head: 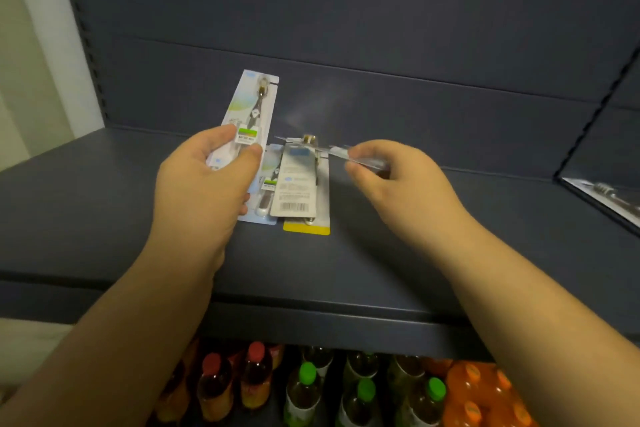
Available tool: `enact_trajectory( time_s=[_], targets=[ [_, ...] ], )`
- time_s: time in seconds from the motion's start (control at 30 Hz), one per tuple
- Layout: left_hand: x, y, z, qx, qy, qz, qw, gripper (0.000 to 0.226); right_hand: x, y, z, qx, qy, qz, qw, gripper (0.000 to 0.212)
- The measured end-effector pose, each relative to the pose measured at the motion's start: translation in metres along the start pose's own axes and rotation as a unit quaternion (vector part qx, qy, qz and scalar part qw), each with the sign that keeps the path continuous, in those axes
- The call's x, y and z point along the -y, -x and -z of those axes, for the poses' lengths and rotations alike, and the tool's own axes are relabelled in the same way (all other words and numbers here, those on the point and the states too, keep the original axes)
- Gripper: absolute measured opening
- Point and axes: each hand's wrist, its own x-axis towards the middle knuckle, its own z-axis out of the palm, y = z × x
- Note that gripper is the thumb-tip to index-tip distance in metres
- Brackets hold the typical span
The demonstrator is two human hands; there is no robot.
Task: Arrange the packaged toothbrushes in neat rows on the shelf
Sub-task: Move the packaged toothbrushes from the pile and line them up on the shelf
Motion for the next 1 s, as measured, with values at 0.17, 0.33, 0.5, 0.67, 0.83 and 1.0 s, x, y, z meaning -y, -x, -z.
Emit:
enact_trajectory(
  time_s=[0.17, 0.33, 0.5, 0.67, 0.83, 1.0],
  targets=[
    [-0.007, 0.012, -0.017, 0.028, 0.004, -0.002, 1.0, 0.03, -0.02, 0.011, 0.007, -0.022, -0.169, -0.106, 0.98, 0.018],
    [-0.014, 0.032, -0.044, 0.04, 0.019, 0.019, 0.999, 0.04, -0.041, 0.018, 0.023, 0.038, -0.248, -0.201, 0.947, 0.02],
    [-0.022, 0.075, -0.087, 0.067, -0.011, 0.0, 0.998, 0.061, -0.071, 0.042, 0.066, 0.02, -0.27, -0.215, 0.938, 0.014],
    [-0.035, 0.129, -0.147, 0.106, -0.027, -0.013, 0.994, 0.058, -0.127, 0.078, 0.122, -0.07, -0.254, -0.208, 0.942, 0.014],
    [-0.049, 0.193, -0.225, 0.164, -0.035, -0.011, 0.986, 0.055, -0.184, 0.121, 0.184, -0.146, -0.214, -0.187, 0.947, 0.016],
    [-0.062, 0.265, -0.31, 0.215, -0.054, -0.009, 0.975, 0.058, -0.249, 0.166, 0.255, -0.171, -0.171, -0.21, 0.947, 0.018]
  ],
)
